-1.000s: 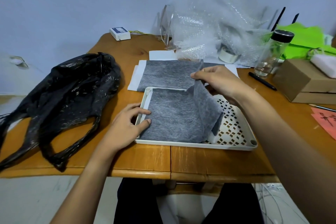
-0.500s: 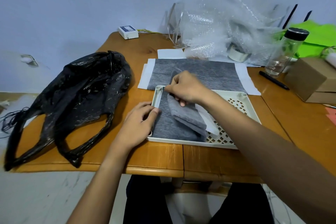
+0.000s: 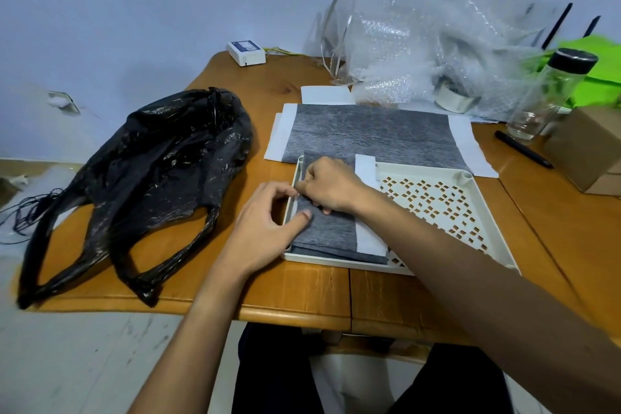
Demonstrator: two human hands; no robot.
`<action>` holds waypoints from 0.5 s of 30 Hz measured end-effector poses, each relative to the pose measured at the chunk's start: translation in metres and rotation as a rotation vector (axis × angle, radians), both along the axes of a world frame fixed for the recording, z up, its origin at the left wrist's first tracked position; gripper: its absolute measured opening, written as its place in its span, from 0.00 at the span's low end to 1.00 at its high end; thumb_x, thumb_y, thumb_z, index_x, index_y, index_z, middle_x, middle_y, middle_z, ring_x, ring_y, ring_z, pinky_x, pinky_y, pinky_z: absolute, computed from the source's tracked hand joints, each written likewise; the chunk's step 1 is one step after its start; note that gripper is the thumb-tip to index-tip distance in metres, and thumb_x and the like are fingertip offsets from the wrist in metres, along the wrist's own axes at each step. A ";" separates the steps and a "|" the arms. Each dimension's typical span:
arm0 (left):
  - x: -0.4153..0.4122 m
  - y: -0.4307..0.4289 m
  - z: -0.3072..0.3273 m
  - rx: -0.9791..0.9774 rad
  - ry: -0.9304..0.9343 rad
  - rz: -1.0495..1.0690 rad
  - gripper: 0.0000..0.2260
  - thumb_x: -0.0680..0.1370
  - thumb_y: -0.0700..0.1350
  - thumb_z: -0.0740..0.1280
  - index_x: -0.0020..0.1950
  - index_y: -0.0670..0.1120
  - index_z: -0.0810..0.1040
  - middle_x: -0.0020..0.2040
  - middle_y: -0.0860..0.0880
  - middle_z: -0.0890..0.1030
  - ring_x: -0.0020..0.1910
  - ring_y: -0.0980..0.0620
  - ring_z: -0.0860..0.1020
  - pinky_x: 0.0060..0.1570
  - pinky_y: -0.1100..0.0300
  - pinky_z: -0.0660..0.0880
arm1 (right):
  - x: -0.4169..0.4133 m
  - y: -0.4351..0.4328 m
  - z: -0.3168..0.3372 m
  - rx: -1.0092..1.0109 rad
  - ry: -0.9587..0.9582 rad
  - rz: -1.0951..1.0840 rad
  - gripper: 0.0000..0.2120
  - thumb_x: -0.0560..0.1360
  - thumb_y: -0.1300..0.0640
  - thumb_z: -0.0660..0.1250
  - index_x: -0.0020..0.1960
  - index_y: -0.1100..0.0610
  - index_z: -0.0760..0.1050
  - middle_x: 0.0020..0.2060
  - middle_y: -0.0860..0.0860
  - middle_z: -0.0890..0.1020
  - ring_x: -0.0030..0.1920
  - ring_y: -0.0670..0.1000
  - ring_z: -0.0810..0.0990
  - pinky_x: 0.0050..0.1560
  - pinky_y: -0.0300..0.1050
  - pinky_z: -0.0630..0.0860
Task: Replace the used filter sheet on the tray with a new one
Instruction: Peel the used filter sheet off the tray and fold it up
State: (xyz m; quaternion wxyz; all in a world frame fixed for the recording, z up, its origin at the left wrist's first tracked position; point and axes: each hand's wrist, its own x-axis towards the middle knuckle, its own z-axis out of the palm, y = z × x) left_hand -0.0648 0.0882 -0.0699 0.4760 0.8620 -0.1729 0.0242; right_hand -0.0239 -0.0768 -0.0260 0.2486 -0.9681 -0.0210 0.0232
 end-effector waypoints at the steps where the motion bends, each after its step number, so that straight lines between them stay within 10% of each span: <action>1: 0.000 0.001 0.000 0.013 0.000 -0.012 0.12 0.74 0.52 0.75 0.55 0.55 0.77 0.63 0.58 0.76 0.63 0.59 0.74 0.66 0.55 0.70 | -0.001 -0.003 -0.001 0.036 0.000 0.012 0.16 0.78 0.50 0.66 0.37 0.59 0.80 0.29 0.55 0.85 0.25 0.46 0.79 0.46 0.47 0.79; 10: 0.003 0.002 -0.001 0.053 0.025 -0.065 0.08 0.71 0.54 0.77 0.48 0.57 0.82 0.68 0.61 0.72 0.69 0.58 0.71 0.71 0.47 0.67 | -0.016 -0.048 -0.024 -0.243 -0.393 0.219 0.16 0.81 0.56 0.61 0.66 0.57 0.77 0.64 0.52 0.77 0.64 0.53 0.73 0.64 0.51 0.72; 15: 0.002 0.003 0.000 0.072 0.057 -0.093 0.11 0.68 0.59 0.78 0.46 0.58 0.81 0.69 0.62 0.71 0.68 0.58 0.71 0.70 0.47 0.68 | -0.017 -0.067 -0.035 -0.216 -0.217 0.309 0.22 0.85 0.55 0.56 0.78 0.58 0.65 0.78 0.52 0.65 0.78 0.52 0.62 0.77 0.44 0.55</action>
